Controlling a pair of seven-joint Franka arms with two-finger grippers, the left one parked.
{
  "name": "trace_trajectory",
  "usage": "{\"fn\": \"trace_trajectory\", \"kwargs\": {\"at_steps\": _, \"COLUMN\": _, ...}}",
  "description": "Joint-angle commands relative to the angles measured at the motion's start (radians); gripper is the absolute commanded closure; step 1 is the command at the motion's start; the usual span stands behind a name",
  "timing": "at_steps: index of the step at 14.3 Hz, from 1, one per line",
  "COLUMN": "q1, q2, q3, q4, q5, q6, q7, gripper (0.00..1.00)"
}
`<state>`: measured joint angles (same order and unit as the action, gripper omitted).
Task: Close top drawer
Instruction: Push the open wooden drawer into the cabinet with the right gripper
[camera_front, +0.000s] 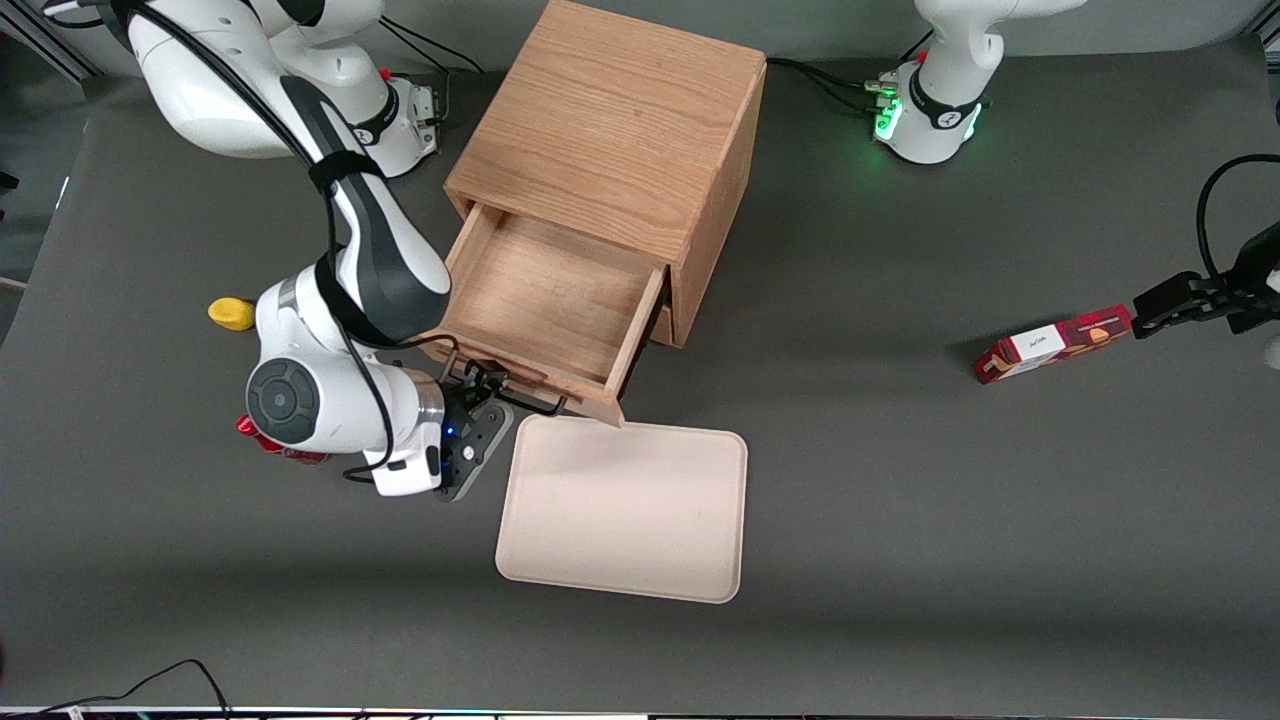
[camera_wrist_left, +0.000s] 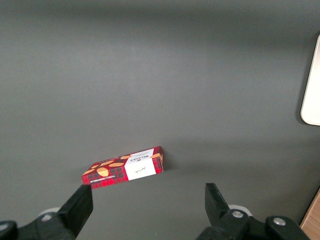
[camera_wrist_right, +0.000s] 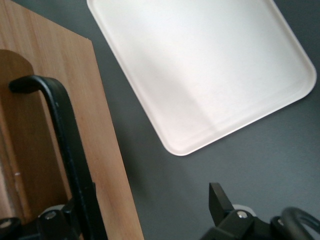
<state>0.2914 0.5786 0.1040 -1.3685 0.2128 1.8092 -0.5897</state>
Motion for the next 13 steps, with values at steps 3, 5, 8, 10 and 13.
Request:
{"fn": "trace_trajectory", "kwargs": {"at_steps": 3, "q1": 0.038, "q2": -0.121, "q3": 0.006, "q4": -0.167, "q5": -0.001, "q6": 0.064, "q7": 0.047, "gripper": 0.0}}
{"fn": "trace_trajectory", "kwargs": {"at_steps": 5, "q1": 0.04, "q2": -0.146, "q3": 0.025, "q4": -0.21, "q5": -0.001, "q6": 0.087, "q7": 0.062, "gripper": 0.0}}
{"fn": "trace_trajectory", "kwargs": {"at_steps": 8, "q1": 0.04, "q2": -0.187, "q3": 0.049, "q4": -0.282, "q5": -0.001, "q6": 0.127, "q7": 0.074, "gripper": 0.0}}
{"fn": "trace_trajectory", "kwargs": {"at_steps": 10, "q1": 0.04, "q2": -0.209, "q3": 0.059, "q4": -0.323, "q5": -0.001, "q6": 0.143, "q7": 0.085, "gripper": 0.0}}
{"fn": "trace_trajectory", "kwargs": {"at_steps": 13, "q1": 0.04, "q2": -0.23, "q3": 0.095, "q4": -0.353, "q5": -0.003, "q6": 0.15, "q7": 0.12, "gripper": 0.0}}
